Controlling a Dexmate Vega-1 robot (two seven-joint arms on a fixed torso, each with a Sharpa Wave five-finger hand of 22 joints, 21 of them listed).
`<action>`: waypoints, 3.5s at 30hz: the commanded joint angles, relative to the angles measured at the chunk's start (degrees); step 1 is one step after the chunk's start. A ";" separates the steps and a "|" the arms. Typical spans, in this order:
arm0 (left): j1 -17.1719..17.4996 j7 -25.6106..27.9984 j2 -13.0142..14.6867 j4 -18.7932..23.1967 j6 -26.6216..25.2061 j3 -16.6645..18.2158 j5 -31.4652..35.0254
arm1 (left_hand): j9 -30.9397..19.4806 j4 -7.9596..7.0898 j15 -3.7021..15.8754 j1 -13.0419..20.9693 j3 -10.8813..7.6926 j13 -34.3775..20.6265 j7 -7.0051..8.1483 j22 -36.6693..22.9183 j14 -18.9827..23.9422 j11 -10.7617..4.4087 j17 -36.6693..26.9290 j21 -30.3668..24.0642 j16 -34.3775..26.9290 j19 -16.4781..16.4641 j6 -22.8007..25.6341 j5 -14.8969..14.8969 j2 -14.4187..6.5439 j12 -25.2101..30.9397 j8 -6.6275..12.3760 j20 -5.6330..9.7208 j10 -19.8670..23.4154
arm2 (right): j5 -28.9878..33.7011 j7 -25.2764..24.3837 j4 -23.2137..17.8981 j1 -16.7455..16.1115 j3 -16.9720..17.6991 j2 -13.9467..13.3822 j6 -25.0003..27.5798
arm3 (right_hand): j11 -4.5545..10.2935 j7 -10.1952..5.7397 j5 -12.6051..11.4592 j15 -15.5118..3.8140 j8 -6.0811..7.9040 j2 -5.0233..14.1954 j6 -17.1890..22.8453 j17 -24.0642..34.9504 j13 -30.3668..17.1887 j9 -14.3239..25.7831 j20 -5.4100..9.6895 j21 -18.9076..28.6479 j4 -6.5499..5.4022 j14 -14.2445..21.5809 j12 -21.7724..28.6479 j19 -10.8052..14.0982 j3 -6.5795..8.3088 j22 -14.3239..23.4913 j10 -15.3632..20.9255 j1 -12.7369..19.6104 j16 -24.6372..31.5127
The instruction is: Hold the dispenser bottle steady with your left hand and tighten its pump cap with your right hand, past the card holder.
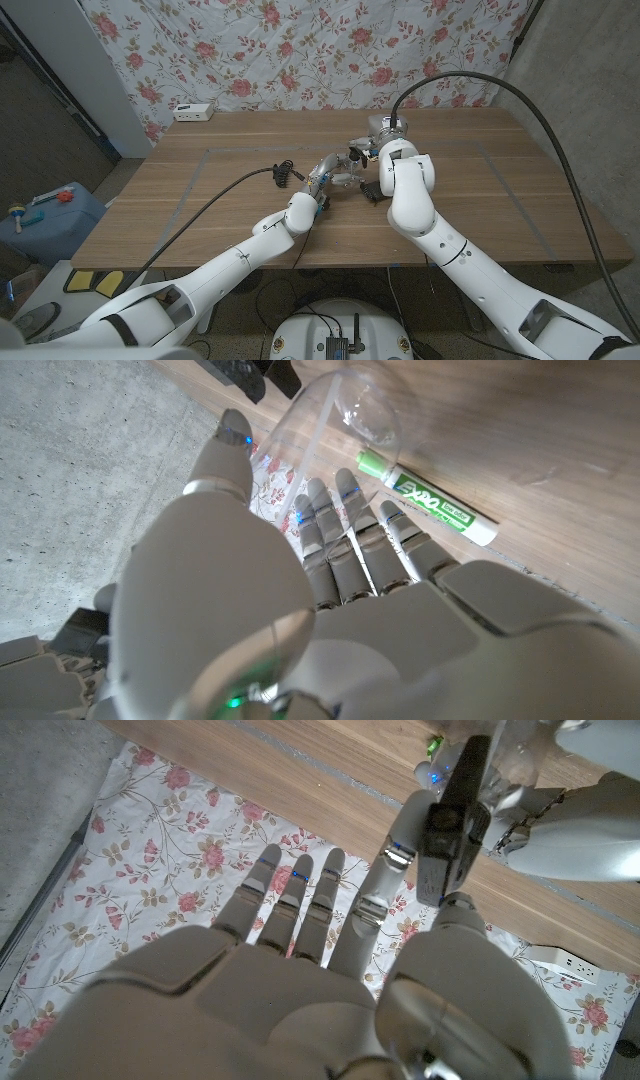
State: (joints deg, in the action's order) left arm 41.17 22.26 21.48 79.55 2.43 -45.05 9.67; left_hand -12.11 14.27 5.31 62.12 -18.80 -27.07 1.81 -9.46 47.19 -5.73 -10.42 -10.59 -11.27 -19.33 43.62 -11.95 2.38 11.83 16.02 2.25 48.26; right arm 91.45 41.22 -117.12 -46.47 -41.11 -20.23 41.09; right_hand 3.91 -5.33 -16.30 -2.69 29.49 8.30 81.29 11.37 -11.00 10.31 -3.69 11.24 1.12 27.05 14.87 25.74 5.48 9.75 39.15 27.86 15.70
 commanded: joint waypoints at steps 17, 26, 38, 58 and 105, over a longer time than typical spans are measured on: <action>-0.60 -0.40 -0.32 -0.86 0.31 -0.19 -0.29 | -0.19 -5.93 3.30 -7.47 -6.52 -0.12 2.49 -0.15 0.44 -0.79 -0.05 -0.20 -0.05 -0.24 10.84 -0.36 -8.30 0.07 0.32 3.60 0.82 | 7.02 3.42 3.14 -0.73 0.52 6.72 1.95 | -1.02 0.11 1.82 -3.76 4.11 2.02 0.75 -0.48 0.09 0.29 0.91 0.08 1.55 3.67 -0.38 0.86 3.54 0.12 3.51 3.86 -0.53; -0.99 -0.32 -0.53 -1.34 0.50 -0.23 -0.25 | -0.18 -5.79 3.16 -7.39 -6.63 -0.11 2.14 -0.15 0.52 -0.67 -0.16 -0.18 -0.16 -0.22 10.77 -0.37 -8.41 0.04 0.28 3.53 0.73 | 6.68 1.28 3.62 -1.23 0.77 8.36 3.31 | -1.26 1.09 4.09 -3.96 9.11 2.75 1.09 -0.25 0.24 1.38 1.15 -0.05 3.67 4.63 -1.30 0.92 7.44 0.10 4.51 7.69 -1.19; -1.20 -0.41 -0.76 -1.79 0.49 -0.34 -0.41 | -0.17 -5.74 3.06 -7.41 -6.71 -0.14 1.95 -0.15 0.48 -0.68 -0.19 -0.18 -0.17 -0.22 10.72 -0.37 -8.45 0.12 0.25 3.53 0.77 | 4.49 -0.56 3.63 -1.31 1.02 8.60 4.19 | -1.72 1.37 4.29 -4.05 12.63 2.77 0.90 0.41 0.28 0.92 1.50 -0.13 6.49 4.52 -2.25 0.80 11.22 0.07 4.52 12.45 -1.07; -1.41 -0.25 -0.97 -2.24 0.50 -0.41 -0.57 | -0.16 -5.39 3.04 -7.04 -6.82 -0.24 1.38 -0.15 0.26 -0.33 -0.38 -0.17 -0.26 -0.20 10.55 -0.37 -8.53 0.14 0.17 3.48 0.54 | 2.80 0.87 1.20 -0.85 0.99 4.78 2.61 | -4.29 1.34 5.38 -0.80 9.69 -5.35 -5.02 0.84 -0.01 -0.58 -0.30 -0.14 -1.33 3.49 -3.95 1.21 2.74 0.15 1.54 -5.26 -2.58; -0.96 -0.49 -0.06 -0.94 0.89 -0.14 -0.15 | -0.19 -5.05 3.02 -6.24 -6.98 -0.52 0.79 -0.15 -0.06 0.02 -0.58 -0.13 -0.45 -0.01 9.81 -0.38 -8.70 0.33 -0.15 3.35 0.19 | -11.37 9.43 -13.18 -0.77 8.61 -7.27 -7.76 | -7.36 -2.42 3.01 6.30 -14.37 -7.05 -49.66 0.50 -0.43 1.72 -3.31 -0.84 4.37 -16.24 -4.98 -9.05 2.43 0.16 -24.54 -1.27 -5.15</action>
State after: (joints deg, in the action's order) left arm 40.16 22.12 21.25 78.35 3.24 -45.25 9.40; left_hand -12.11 15.07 5.53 62.13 -19.60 -27.51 1.82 -9.46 47.36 -5.83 -10.80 -10.58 -11.48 -19.33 43.63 -11.95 2.38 11.88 15.40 2.26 48.14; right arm 84.17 49.16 -127.82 -48.21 -33.59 -23.95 34.65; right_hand -3.50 -7.36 -13.14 3.43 15.59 1.07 32.87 11.71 -11.35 11.88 -6.90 10.56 4.92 11.63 9.93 17.38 7.83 9.75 15.93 25.83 10.71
